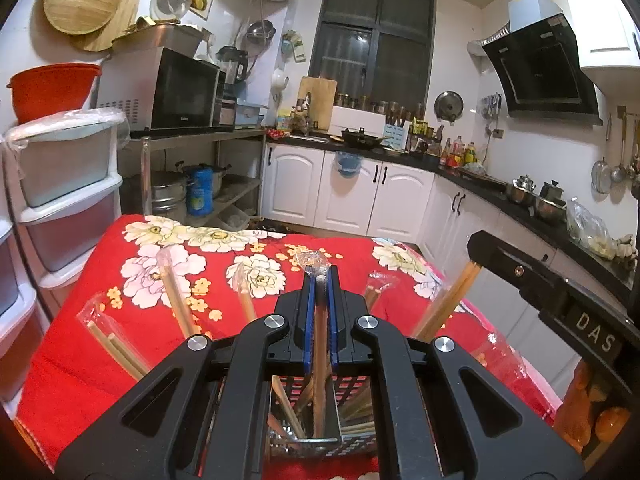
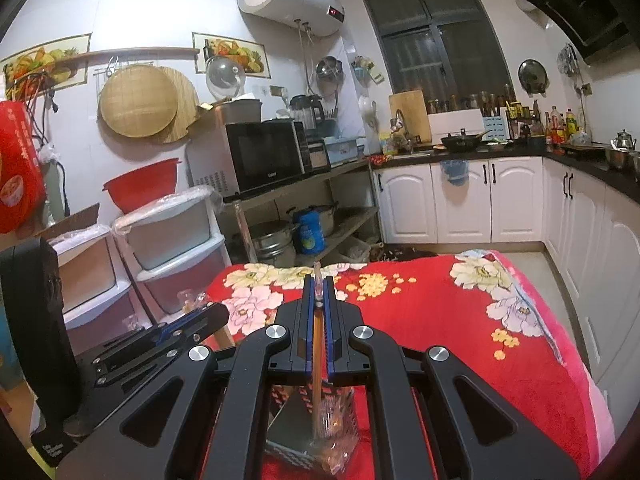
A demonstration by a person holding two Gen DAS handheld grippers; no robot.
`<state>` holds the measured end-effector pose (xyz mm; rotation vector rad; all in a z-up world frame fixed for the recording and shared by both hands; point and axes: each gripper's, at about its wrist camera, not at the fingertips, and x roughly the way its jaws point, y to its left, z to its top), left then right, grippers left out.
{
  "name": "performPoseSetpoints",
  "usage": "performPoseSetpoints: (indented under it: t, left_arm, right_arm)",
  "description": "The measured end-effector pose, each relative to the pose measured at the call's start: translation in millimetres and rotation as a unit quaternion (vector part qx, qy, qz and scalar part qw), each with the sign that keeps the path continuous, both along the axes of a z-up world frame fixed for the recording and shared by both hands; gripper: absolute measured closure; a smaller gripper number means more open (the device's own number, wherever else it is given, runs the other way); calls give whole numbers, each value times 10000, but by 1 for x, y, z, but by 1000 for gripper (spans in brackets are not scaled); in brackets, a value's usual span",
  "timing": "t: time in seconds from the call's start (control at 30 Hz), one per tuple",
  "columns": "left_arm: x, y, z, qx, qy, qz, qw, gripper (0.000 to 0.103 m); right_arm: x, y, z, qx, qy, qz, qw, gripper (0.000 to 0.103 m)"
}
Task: Organize utensils
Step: 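Lower the left tool's pair into the caddy and open it while the right tool releases its pair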
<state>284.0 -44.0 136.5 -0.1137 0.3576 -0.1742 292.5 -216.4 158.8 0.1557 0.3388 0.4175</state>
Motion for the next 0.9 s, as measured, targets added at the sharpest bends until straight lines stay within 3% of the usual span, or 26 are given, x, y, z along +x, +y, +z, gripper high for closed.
performPoseSetpoints:
  t: [0.63, 0.77, 0.83, 0.9]
  left_arm:
    - [-10, 2, 1, 180, 403, -111, 9990, 99]
    - [-16, 4, 4, 219, 448, -114, 9987, 85]
    - [-19, 5, 5, 256, 466, -98, 9985, 83]
    - [-22, 6, 6, 261, 479, -79, 9985, 76]
  right_arm:
    - [-20, -4, -11, -249, 289, 39, 9993, 98]
    - [-22, -5, -9, -428, 312, -123, 9985, 98]
    - [-23, -6, -8, -465, 347, -159, 9982, 98]
    - [-25, -7, -8, -502, 390, -176, 9978, 93]
